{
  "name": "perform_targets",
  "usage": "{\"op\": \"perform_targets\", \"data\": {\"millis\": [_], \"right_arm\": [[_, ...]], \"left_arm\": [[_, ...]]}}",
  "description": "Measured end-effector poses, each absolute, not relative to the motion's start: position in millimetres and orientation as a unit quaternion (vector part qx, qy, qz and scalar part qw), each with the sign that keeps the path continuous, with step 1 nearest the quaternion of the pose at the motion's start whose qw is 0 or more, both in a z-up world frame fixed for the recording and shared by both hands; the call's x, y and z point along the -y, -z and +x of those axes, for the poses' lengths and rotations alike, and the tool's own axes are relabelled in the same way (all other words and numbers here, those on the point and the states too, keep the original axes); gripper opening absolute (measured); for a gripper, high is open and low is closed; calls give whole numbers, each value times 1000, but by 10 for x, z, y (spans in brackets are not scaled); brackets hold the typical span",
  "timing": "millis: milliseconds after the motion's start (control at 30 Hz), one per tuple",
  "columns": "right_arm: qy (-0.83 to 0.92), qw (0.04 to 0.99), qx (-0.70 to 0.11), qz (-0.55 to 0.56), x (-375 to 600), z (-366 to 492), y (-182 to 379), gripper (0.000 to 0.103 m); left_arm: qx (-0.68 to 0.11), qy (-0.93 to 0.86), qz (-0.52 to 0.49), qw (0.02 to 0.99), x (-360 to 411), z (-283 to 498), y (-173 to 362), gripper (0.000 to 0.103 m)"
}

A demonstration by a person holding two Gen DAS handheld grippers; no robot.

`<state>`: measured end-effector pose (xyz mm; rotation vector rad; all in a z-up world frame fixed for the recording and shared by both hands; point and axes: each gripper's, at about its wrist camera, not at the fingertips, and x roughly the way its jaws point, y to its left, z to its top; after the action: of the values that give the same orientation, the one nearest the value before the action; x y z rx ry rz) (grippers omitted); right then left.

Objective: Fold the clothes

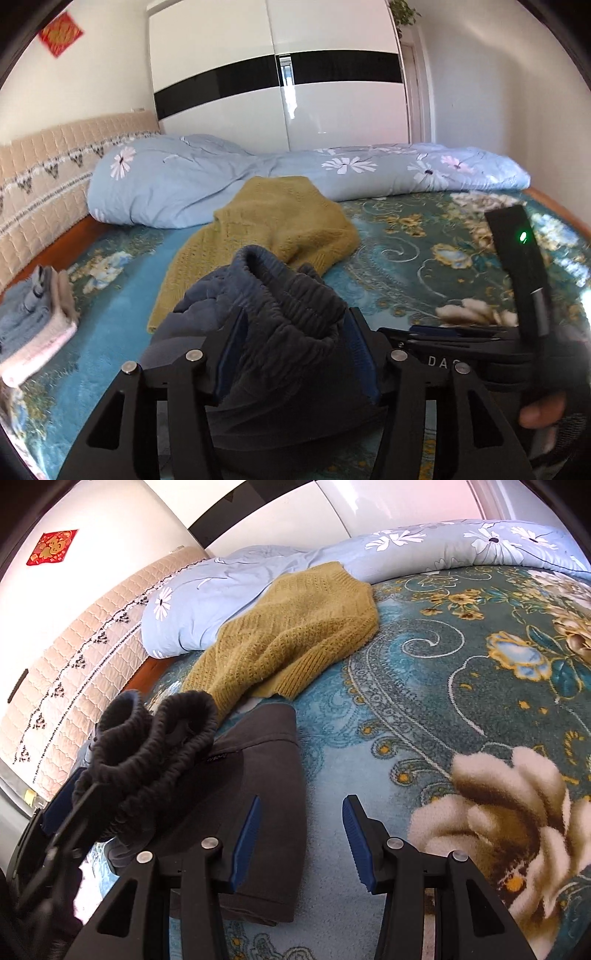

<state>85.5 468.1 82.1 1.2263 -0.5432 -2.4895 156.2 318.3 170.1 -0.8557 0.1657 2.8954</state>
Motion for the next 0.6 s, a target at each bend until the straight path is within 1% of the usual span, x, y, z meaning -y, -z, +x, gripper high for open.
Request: {"op": "perform_targets", "data": {"millis": [167,200,233,333,433,500,567,600], "right_arm": [[870,149,188,431,-4698,839,-811,50],[870,148,189,431,-4707,833,-806,50],[869,147,192,432,-4717,827,-802,50],[869,143,196,432,-4745,815,-793,49],[871,143,205,423,-4777,829,-820,49],[876,148,220,403,-4812,879,-903,49],[879,162,248,373,-4840,964,-1051,50],[880,170,265,356,-4852,1012,-1134,52]], "left_arm": [[71,-956,-281,47,-2403,1627,-1849,58],[95,-955,-280,29,-2190,1654,-1836,61],[116,-952,-282,3,-1982,1667,-1800,62],[180,-929,-314,-72,-1374,1672,-1533,62],[242,-902,-349,-76,-1021,1679,-1187,61],[259,-893,-365,-52,-1003,1657,-1000,61],[255,-892,-372,-26,-1085,1624,-865,61],[246,-896,-370,-16,-1144,1617,-815,61]]}}
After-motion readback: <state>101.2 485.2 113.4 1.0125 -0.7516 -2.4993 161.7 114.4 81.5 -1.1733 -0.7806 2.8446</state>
